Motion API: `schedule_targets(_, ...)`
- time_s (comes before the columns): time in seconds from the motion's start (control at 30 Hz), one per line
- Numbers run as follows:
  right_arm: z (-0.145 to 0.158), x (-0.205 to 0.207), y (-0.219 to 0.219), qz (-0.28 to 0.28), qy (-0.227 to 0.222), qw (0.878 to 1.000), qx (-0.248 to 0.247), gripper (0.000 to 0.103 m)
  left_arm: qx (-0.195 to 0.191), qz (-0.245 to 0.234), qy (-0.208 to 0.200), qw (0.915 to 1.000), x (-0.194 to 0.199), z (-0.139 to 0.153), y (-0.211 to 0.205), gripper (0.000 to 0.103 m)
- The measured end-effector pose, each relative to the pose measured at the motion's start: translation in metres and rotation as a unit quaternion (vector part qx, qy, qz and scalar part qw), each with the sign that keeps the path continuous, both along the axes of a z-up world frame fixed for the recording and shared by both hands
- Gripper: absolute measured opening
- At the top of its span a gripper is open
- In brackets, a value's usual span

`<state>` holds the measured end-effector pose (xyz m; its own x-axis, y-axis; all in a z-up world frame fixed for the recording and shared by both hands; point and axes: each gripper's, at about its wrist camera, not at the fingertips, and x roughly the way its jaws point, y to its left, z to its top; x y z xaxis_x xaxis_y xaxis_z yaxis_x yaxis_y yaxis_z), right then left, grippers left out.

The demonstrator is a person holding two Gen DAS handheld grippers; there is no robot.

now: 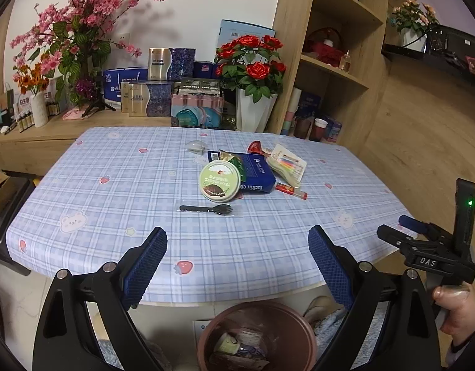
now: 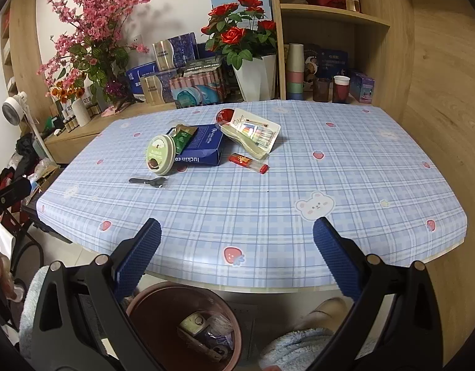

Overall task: Collect trash
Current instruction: 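Move both tools back over the table toward the remaining items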

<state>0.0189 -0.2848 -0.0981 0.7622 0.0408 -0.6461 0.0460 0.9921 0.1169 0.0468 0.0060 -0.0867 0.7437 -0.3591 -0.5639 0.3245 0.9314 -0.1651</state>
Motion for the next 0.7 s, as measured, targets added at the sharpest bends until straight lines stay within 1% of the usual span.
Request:
schedule_targets(0.27, -0.007, 0.016, -0.004, 0.003, 0.007, 1.0, -0.011, 0.097, 0.038, -0.006, 0.005, 0.9993, 0.025, -0.012, -0.01, 0.091)
schedule_targets(0.4, -0.013, 0.031, -0.005, 0.007, 0.013, 1.0, -0.019, 0.097, 0.045, -0.01, 0.011, 0.9989, 0.043, -0.02, -0.014, 0.091)
schedule_targets(0.57, -0.022, 0.059, -0.011, 0.014, 0.023, 0.999, -0.025, 0.097, 0.054, -0.022, 0.02, 0.9981, 0.078, -0.032, -0.023, 0.091)
schedule_targets(0.7, -0.033, 0.087, -0.018, 0.017, 0.035, 0.999, -0.025, 0.097, 0.056, -0.043, 0.04, 0.9967, 0.124, -0.048, -0.035, 0.091)
